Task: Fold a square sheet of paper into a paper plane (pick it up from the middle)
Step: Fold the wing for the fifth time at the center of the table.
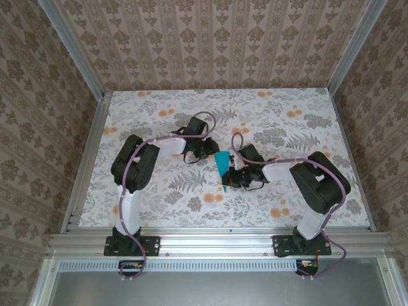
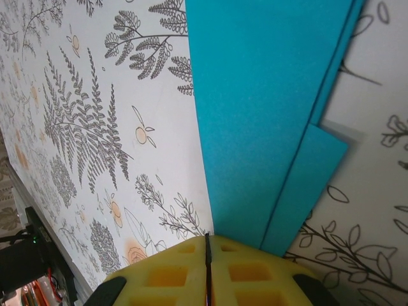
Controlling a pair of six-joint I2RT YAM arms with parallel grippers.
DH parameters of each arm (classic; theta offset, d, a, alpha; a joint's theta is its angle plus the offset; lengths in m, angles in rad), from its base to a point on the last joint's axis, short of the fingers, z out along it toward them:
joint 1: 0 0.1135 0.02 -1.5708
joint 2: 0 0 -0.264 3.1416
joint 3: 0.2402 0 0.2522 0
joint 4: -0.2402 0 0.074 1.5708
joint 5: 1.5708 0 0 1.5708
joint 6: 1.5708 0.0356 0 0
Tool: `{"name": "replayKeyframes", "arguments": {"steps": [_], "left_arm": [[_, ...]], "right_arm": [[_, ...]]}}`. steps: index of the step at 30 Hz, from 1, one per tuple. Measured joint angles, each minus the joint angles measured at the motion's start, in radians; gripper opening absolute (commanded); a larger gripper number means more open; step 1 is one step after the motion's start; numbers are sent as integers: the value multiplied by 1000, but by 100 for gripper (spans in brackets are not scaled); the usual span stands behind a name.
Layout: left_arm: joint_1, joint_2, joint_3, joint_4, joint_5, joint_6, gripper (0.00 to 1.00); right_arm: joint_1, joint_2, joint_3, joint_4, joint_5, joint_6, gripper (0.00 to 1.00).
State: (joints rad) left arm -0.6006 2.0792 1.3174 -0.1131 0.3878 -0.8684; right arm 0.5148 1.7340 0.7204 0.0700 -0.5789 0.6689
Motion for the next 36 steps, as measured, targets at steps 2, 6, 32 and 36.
{"name": "replayKeyframes", "arguments": {"steps": [2,6,32,36], "left_arm": [[14,10,18,0,-18,13,23],[42,16,33,-7,-45,39,24],[-92,-247,-305,254,-3,50,13],[-92,-198,-284,255,-3,50,12]], "right_arm": [[0,-6,-3,-10,-1,-4,10],[0,-12,-5,-29,-6,-5,10],[-50,-213,173,-238,30,-17,16],[-50,-202,178,-262,52,-21,15]]}}
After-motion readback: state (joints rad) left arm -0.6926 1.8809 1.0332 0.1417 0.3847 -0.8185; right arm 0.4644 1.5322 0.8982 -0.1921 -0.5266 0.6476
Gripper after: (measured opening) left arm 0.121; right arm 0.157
